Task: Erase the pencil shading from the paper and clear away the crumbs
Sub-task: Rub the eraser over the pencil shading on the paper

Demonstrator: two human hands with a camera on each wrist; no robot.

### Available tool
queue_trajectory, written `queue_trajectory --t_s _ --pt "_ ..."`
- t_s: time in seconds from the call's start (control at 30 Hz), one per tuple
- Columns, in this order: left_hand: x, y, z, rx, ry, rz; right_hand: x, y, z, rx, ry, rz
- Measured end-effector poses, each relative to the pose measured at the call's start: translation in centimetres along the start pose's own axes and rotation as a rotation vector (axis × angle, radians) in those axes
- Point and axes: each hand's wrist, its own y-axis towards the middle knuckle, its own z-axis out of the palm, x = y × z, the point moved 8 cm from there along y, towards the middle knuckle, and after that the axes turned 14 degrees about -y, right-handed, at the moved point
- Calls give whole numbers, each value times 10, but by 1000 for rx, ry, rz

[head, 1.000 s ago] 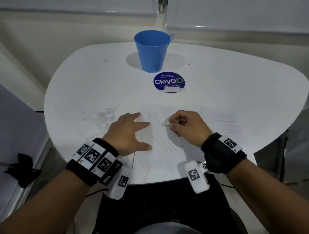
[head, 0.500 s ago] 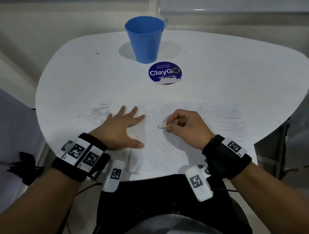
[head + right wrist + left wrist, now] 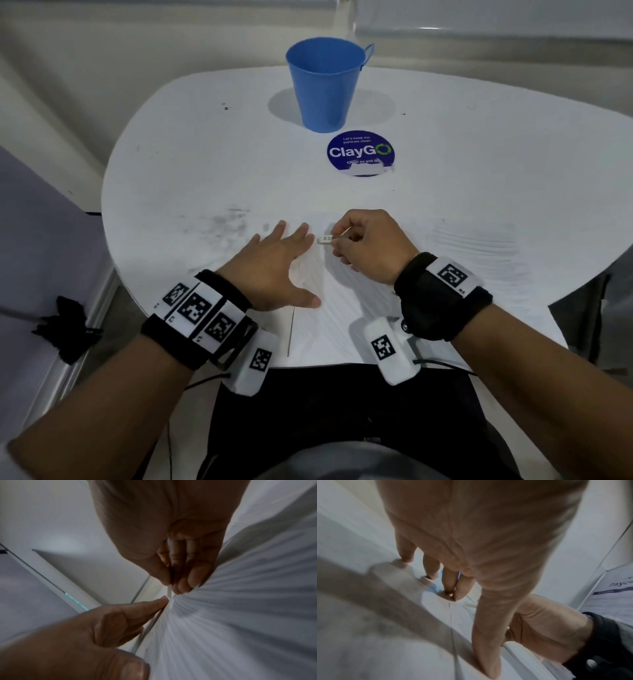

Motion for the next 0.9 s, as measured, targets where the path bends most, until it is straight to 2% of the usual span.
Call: queue_trajectory --t_s 0.27,0.37,0.5,0.63,0.73,0.77,0.87,0.9 --pt "14 3 -9 20 3 -56 17 6 7 66 -223 -97" --pt "16 4 -10 13 -16 -63 18 11 2 33 -223 -101" --pt "16 7 -9 10 -6 -56 21 4 15 199 -246 -155" --pt "16 6 -10 7 -3 -56 18 12 1 36 -280 -142" --pt "15 5 -11 4 -3 -53 19 5 17 211 -223 -162" --pt "16 5 -12 4 -6 -54 20 4 19 217 -220 -166" --pt "15 3 -13 9 -21 -63 17 12 7 85 -208 -140" --pt "15 3 -13 11 -24 -64 17 13 7 101 -185 -132"
